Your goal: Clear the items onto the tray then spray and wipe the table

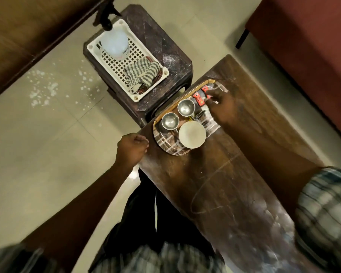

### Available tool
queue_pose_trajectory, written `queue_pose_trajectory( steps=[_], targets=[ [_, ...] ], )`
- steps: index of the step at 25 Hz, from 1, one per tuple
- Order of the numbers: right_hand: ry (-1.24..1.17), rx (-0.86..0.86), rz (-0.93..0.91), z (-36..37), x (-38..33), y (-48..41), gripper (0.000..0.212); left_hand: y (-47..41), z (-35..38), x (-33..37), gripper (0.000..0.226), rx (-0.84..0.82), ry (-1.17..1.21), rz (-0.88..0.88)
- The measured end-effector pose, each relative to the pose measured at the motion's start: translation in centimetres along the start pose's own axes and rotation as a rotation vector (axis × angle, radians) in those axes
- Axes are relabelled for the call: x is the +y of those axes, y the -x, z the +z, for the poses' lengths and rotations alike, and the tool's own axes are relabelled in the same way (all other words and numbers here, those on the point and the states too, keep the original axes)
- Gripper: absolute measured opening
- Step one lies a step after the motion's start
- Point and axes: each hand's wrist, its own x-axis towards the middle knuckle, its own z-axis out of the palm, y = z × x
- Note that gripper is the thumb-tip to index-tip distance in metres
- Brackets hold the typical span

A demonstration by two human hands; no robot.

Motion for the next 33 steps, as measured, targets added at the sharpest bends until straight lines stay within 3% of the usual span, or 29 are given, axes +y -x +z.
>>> queue_pose_trajectory(
  steps=[3, 8, 14, 20, 26, 33],
  targets=[
    [-0.128, 0.025, 0.037, 2.2, -3.0, 6.6, 0.032, 3.6, -3.8, 2.2, 0.027, 0.016, -0.067, 0.123],
    [-0.337, 0.040, 0.152, 6.1, -7.7, 14.1, 0.016, 5.5, -10.6, 5.1, 0.022, 0.051, -0.173, 0.285],
    [-0.334, 0.136, 0.214, 11.4, -13.2, 14.9, 0.009, -0.5, -19.8, 8.6, 0.029, 0.033, -0.128, 0.429],
    [-0.401, 0.244, 0.344, 16.5, -17.8, 13.0, 0.026, -5.8, -27.8, 12.0, 0.043, -0.030, -0.154, 0.538],
    [-0.532, 0.293, 0.422, 18.4, -21.0, 7.2, 0.033, -11.3, -27.6, 18.3, 0.060, -0.106, -0.255, 0.633],
    [-0.492, 0.368, 0.559, 19.8, -20.9, -1.2, 0.064, -19.8, -23.6, 21.4, 0.079, -0.217, -0.451, 0.820]
  ],
)
